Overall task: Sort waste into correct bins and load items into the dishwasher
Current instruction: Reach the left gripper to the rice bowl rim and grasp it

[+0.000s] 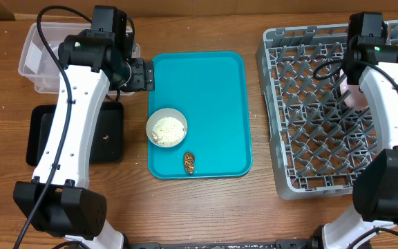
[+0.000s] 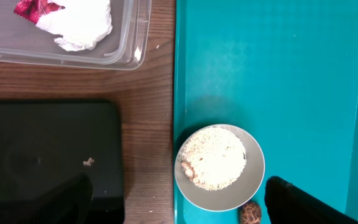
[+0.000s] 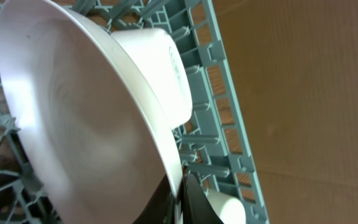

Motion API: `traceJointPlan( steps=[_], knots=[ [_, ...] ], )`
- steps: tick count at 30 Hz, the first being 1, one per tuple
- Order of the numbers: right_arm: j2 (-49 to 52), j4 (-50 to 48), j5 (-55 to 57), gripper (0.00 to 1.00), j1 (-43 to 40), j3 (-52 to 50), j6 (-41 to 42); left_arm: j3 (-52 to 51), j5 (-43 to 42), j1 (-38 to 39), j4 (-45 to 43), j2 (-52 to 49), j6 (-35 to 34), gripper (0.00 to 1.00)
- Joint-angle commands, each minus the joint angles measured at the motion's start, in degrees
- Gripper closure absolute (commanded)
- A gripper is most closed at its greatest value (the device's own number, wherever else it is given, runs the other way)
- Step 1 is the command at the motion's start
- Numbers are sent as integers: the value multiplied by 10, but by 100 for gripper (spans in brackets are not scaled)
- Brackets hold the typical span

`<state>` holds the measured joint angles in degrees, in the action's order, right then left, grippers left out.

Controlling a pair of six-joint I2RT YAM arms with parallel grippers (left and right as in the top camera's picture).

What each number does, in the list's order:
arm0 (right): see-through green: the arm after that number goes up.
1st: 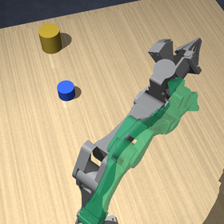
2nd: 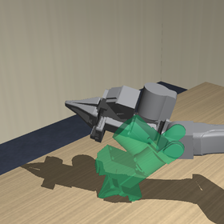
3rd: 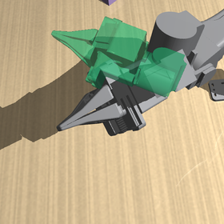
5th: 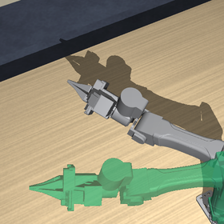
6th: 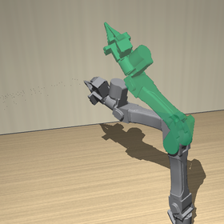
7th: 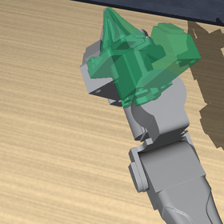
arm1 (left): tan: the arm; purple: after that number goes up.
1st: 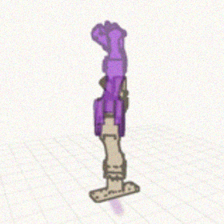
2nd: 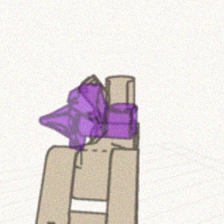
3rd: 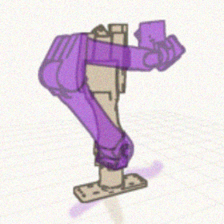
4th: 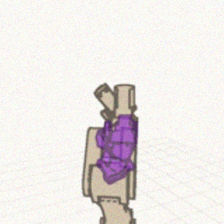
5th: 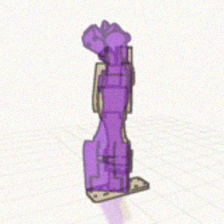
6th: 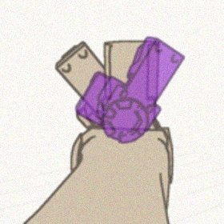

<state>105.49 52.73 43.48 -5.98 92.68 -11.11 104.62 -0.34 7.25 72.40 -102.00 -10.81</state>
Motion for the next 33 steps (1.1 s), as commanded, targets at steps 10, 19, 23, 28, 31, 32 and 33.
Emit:
traceJointPlan(
  steps=[10, 19, 23, 28, 31, 32, 33],
  knots=[
    [-118, 21, -244, 4, 19, 11, 39, 9, -29, -1, -4, 9, -10, 6],
    [-170, 193, -605, 0, 19, 11, 39, 4, -42, 29, 13, 9, -10, 5],
    [-166, 205, -637, 0, 19, 10, 66, -16, -42, 61, 20, 9, -11, 6],
    [-166, 206, -638, 0, 19, 10, 96, -74, -42, 115, 12, 9, -43, 6],
    [-166, 208, -637, 0, 19, 10, 97, -120, -42, 141, -6, 9, -62, 6],
    [-166, 209, -638, 0, 19, 10, 97, -135, -42, 149, -14, 9, -65, 6],
    [-166, 209, -638, 0, 19, 10, 97, -152, -42, 157, -23, 9, -69, 6]
  ],
)
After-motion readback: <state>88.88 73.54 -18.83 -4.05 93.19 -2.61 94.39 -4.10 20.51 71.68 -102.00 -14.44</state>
